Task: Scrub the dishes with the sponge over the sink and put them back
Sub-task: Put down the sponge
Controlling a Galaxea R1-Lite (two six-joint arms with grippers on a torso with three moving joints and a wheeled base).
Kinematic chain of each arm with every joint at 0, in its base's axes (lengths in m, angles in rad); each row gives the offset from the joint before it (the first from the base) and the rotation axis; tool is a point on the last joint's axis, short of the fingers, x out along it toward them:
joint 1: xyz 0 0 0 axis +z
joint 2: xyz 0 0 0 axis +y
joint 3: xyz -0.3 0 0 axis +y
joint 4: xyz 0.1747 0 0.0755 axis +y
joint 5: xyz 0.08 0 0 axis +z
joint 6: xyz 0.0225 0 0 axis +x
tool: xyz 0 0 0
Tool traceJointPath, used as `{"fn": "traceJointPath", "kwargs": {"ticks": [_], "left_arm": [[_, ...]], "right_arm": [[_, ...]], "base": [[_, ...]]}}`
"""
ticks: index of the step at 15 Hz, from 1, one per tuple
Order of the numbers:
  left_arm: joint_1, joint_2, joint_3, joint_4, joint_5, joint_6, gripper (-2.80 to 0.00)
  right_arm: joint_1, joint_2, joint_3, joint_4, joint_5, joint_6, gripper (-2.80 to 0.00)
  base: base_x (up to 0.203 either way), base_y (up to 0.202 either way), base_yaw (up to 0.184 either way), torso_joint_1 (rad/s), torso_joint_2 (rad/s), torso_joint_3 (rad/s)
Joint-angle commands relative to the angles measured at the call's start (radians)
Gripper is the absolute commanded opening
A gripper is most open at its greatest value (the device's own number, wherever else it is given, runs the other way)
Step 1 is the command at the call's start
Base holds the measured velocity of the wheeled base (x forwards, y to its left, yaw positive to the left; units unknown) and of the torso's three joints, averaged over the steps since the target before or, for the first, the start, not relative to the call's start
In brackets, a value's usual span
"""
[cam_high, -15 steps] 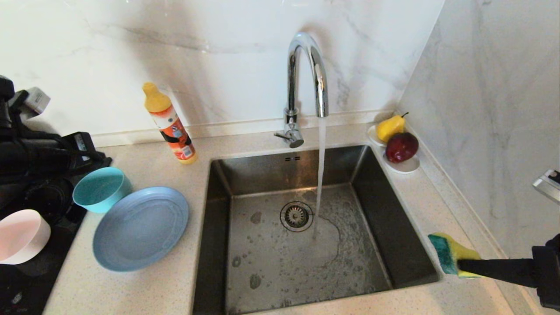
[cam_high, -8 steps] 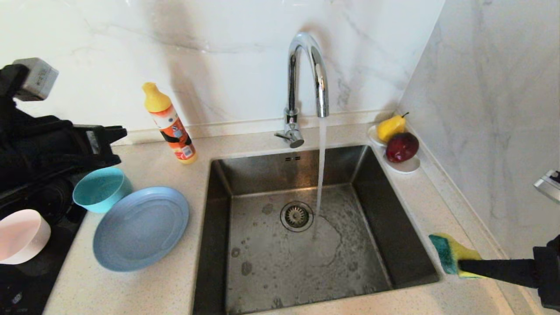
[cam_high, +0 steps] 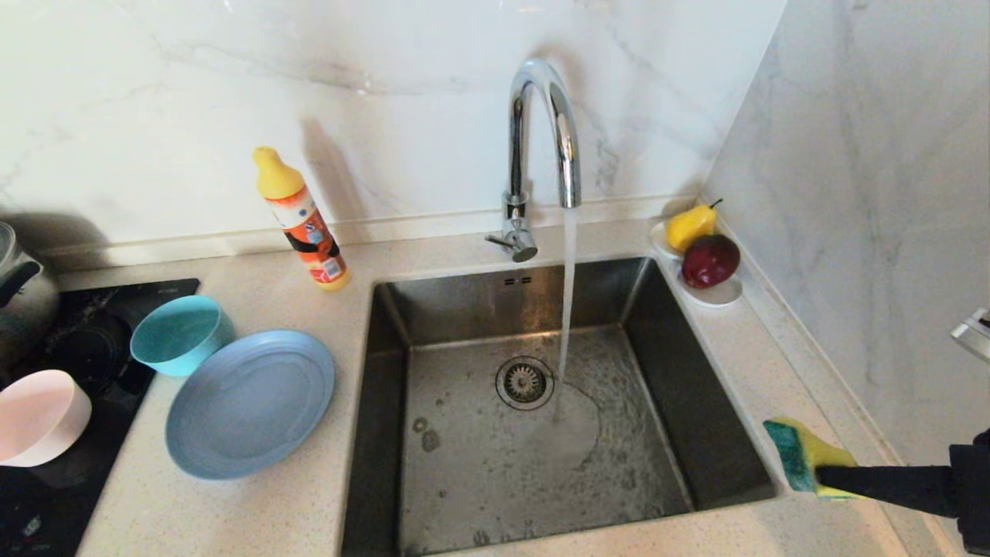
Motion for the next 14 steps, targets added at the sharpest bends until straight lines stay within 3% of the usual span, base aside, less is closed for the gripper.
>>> {"fn": "traceJointPath", "kwargs": {"ticks": [1,2,3,6,9,13,14], "left_arm": [[0.000,-0.277,0.078,0.150,0.101,-0.015,-2.80],[0.003,-0.314,0.106,0.206,0.195,-0.062,-2.80],[0.009,-0.338,0.145,0.229,0.245,-0.087,-2.80],[0.039,-0.459,0.241,0.246,0.252,-0.060,-2.80],[0.046,-0.581,0.390,0.262,0.187,0.035,-2.80],[0.049,-0.583,0.467,0.246,-0.033,0.073,-2.80],[0.049,-0.583,0.463,0.243,-0.036,0.073,-2.80]], "right_arm": [[0.000,-0.004,0.001,0.001,0.001,0.002,-2.80],[0.000,-0.006,0.000,0.002,0.001,0.002,-2.80],[0.000,-0.006,0.003,0.002,0.001,0.002,-2.80],[0.000,-0.020,0.022,0.000,0.005,0.001,-2.80],[-0.001,-0.020,0.025,0.000,0.004,0.000,-2.80],[0.000,-0.021,0.011,-0.005,0.004,-0.002,-2.80],[0.000,-0.031,0.014,-0.005,0.002,-0.004,-2.80]], "base": [[0.000,0.000,0.000,0.000,0.00,0.000],[0.000,0.000,0.000,0.000,0.00,0.000],[0.000,0.000,0.000,0.000,0.00,0.000],[0.000,0.000,0.000,0.000,0.00,0.000],[0.000,0.000,0.000,0.000,0.00,0.000],[0.000,0.000,0.000,0.000,0.00,0.000],[0.000,0.000,0.000,0.000,0.00,0.000]]}}
